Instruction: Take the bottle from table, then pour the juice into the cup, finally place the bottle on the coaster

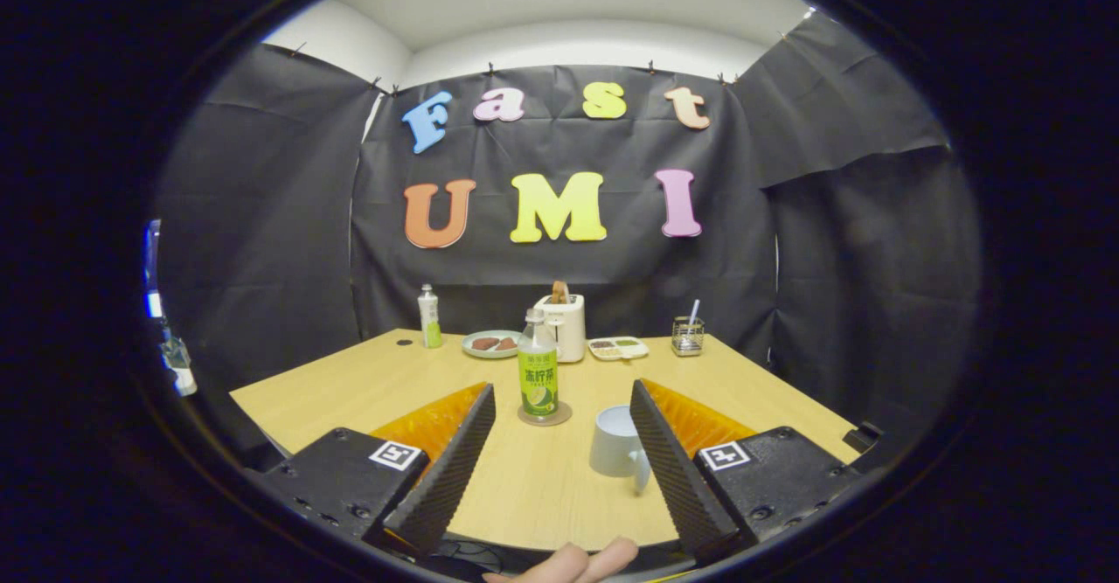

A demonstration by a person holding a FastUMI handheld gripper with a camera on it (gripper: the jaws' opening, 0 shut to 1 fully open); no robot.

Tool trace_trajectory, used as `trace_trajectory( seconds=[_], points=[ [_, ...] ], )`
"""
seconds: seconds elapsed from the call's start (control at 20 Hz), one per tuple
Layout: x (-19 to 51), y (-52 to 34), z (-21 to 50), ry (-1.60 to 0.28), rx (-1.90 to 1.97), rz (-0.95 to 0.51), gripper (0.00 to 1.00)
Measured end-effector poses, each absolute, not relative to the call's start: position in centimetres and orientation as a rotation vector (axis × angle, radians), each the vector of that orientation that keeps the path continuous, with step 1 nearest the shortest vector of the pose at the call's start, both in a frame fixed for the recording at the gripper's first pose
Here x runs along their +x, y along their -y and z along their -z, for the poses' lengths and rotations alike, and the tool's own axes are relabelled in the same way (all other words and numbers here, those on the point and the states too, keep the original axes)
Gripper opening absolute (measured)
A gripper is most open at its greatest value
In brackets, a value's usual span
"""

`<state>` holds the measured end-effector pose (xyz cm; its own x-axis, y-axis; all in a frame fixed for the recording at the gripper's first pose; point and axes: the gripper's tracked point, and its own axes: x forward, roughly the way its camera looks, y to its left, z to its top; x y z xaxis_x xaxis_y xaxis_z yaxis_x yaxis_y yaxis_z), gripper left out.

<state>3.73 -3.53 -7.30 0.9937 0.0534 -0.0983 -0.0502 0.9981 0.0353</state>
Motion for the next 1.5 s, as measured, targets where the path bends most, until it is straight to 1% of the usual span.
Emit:
trace_trajectory(
  seconds=[0.1,0.3,0.55,1.15,1.5],
  points=[
    [3.2,4.1,7.8,-0.096,0.059,-0.056,1.00],
    [2.6,4.9,7.4,-0.031,0.126,-0.079,1.00],
    [2.8,7.0,7.5,-0.001,0.067,-0.018,1.00],
    [3.6,10.1,7.7,0.021,0.090,0.012,1.00],
    [4.2,9.8,8.6,0.001,0.080,0.002,0.99]
  ],
)
